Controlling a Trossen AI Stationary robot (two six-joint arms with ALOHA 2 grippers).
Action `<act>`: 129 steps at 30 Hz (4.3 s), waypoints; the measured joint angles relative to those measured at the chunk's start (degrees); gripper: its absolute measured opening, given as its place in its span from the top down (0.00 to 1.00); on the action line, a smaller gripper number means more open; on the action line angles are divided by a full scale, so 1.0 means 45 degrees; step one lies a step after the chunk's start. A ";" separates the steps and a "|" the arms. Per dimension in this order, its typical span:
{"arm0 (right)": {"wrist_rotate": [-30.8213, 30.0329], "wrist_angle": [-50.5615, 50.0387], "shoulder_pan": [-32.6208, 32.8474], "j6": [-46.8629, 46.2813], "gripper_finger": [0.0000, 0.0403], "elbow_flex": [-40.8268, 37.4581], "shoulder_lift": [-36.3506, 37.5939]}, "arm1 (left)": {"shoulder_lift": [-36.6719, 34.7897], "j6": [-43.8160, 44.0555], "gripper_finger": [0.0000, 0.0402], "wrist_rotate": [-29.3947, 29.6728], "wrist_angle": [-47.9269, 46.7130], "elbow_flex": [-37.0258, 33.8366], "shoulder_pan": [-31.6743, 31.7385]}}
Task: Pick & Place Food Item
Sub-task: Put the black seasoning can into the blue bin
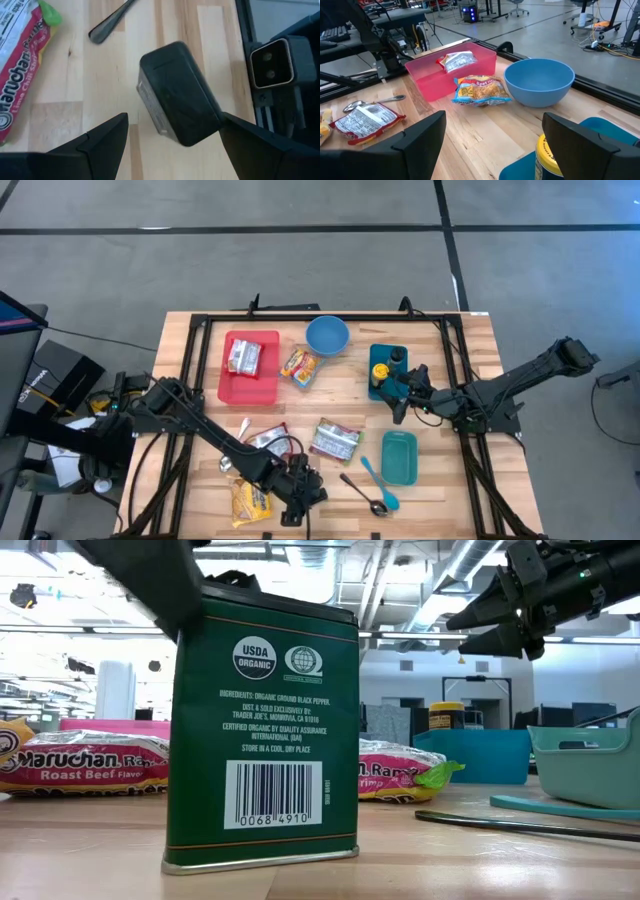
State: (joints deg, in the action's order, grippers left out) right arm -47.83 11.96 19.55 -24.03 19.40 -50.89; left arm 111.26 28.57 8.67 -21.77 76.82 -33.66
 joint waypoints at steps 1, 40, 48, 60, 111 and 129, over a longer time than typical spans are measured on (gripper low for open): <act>0.0000 0.0002 0.0000 0.0000 0.19 0.0000 0.0000 | 0.0000 -0.0003 0.25 -0.0020 0.0059 0.0000 0.0002; 0.0000 -0.0023 0.0000 0.0000 0.19 0.0000 0.0000 | -0.0058 -0.2858 0.25 0.2455 -0.0730 -0.0792 0.0215; 0.0005 -0.0090 0.0000 0.0000 0.19 0.0000 0.0000 | -0.0058 -0.3863 0.25 0.2452 -0.0568 -0.0792 0.0215; 0.0001 -0.0178 0.0000 0.0000 0.19 0.0000 0.0000 | -0.0058 -0.3937 0.25 0.1953 0.0371 -0.0788 0.0215; 0.0010 -0.0187 0.0000 -0.0015 0.19 0.0000 0.0000 | -0.0068 -0.3928 0.67 0.1947 0.0799 -0.0787 0.0240; 0.0024 -0.0191 0.0000 -0.0013 0.19 0.0000 0.0001 | -0.0068 -0.3918 0.66 0.1135 0.0775 -0.0787 0.0445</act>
State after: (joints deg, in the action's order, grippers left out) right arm -47.72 11.10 19.55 -24.09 19.40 -50.89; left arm 110.96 10.94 13.78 -18.28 73.28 -31.66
